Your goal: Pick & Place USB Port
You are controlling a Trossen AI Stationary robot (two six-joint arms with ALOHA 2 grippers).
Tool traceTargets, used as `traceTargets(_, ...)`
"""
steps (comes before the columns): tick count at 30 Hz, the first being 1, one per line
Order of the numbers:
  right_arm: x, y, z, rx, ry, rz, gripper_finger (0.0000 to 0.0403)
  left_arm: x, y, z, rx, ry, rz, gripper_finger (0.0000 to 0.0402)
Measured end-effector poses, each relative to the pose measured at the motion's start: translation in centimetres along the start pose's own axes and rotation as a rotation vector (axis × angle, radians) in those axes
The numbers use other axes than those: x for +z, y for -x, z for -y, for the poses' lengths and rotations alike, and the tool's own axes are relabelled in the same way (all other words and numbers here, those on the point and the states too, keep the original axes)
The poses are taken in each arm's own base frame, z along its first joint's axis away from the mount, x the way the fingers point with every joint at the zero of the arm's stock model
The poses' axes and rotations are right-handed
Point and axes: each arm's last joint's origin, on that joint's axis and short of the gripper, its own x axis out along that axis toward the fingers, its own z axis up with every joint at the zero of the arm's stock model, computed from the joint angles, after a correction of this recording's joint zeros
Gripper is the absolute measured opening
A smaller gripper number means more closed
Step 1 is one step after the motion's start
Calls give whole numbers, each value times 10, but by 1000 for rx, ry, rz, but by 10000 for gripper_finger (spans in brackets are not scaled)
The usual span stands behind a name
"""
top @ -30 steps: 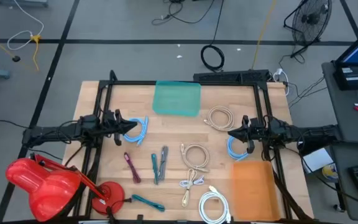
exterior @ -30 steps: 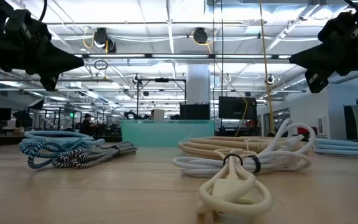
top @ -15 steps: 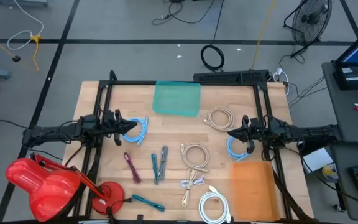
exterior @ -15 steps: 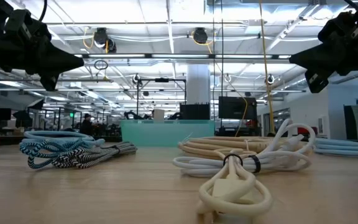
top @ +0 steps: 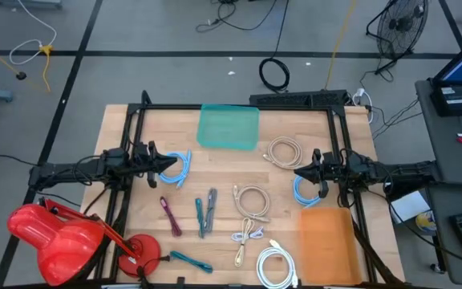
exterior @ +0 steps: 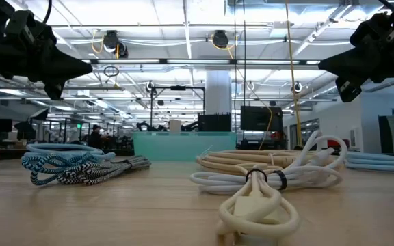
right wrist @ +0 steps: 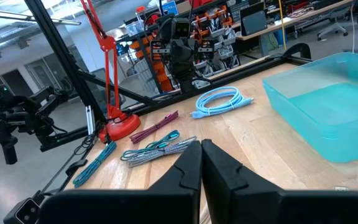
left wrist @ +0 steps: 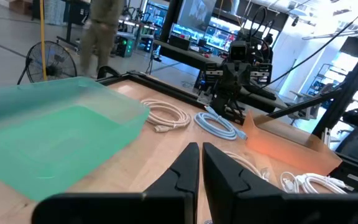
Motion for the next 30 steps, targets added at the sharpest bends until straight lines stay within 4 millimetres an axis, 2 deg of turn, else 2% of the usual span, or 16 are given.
traceTargets(12, 1, 0, 0, 4, -45, 10, 0, 0, 0, 0, 0, 0, 0, 21)
traceTargets(15, 3, 0, -1, 17, -177, 34, 0, 0, 0, 0, 0, 0, 0, 21)
traceTargets(22, 14, 1, -5, 98, -709, 119, 0, 0, 0, 0, 0, 0, 0, 21)
traceTargets(26, 20, 2, -8, 163, -874, 163, 0, 0, 0, 0, 0, 0, 0, 21)
traceTargets(30, 25, 4, -9, 192, -953, 218, 0, 0, 0, 0, 0, 0, 0, 21)
